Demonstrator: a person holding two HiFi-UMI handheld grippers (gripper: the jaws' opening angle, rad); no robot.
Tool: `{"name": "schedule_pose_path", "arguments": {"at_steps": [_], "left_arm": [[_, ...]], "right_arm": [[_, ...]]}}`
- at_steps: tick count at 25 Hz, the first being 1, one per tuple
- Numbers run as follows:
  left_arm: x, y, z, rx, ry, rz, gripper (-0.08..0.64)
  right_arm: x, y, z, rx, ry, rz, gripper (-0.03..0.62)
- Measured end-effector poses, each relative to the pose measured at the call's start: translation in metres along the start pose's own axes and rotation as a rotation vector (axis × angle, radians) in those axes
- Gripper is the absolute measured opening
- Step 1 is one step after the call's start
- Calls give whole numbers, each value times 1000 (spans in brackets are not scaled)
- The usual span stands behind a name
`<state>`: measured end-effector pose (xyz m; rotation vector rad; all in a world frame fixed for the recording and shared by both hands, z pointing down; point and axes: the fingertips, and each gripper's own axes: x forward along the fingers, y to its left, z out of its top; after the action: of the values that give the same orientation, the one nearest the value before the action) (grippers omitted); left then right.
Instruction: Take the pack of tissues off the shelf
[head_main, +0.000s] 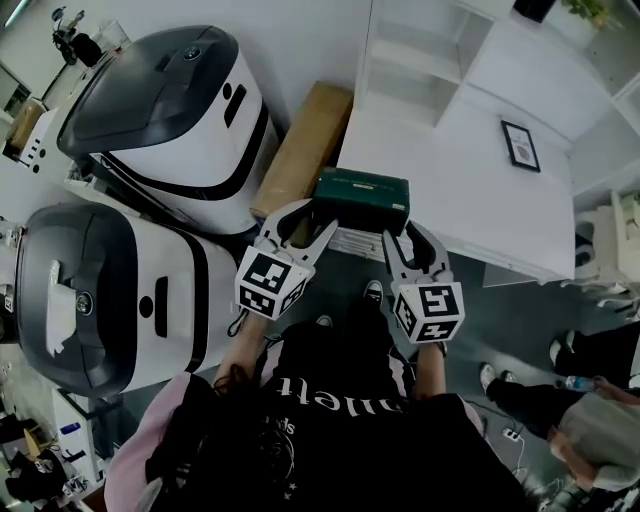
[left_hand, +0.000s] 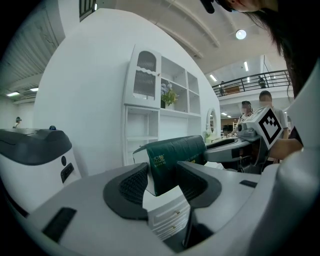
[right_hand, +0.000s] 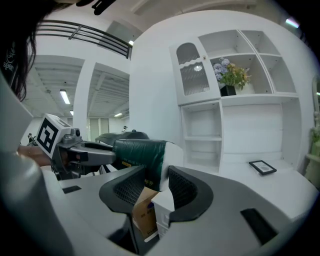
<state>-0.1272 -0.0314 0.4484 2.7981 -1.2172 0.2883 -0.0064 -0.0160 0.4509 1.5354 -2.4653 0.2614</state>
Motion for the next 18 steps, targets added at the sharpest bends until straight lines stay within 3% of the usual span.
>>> {"name": "schedule_pose_path", "arguments": {"at_steps": [8, 18], "left_arm": [[-41, -13, -5, -18, -26, 1, 179], [-41, -24, 0, -31, -51, -26, 179]], "right_arm": [[-28, 34, -3, -22, 4, -6, 172], [-44, 31, 3, -56, -3, -37, 172]]}}
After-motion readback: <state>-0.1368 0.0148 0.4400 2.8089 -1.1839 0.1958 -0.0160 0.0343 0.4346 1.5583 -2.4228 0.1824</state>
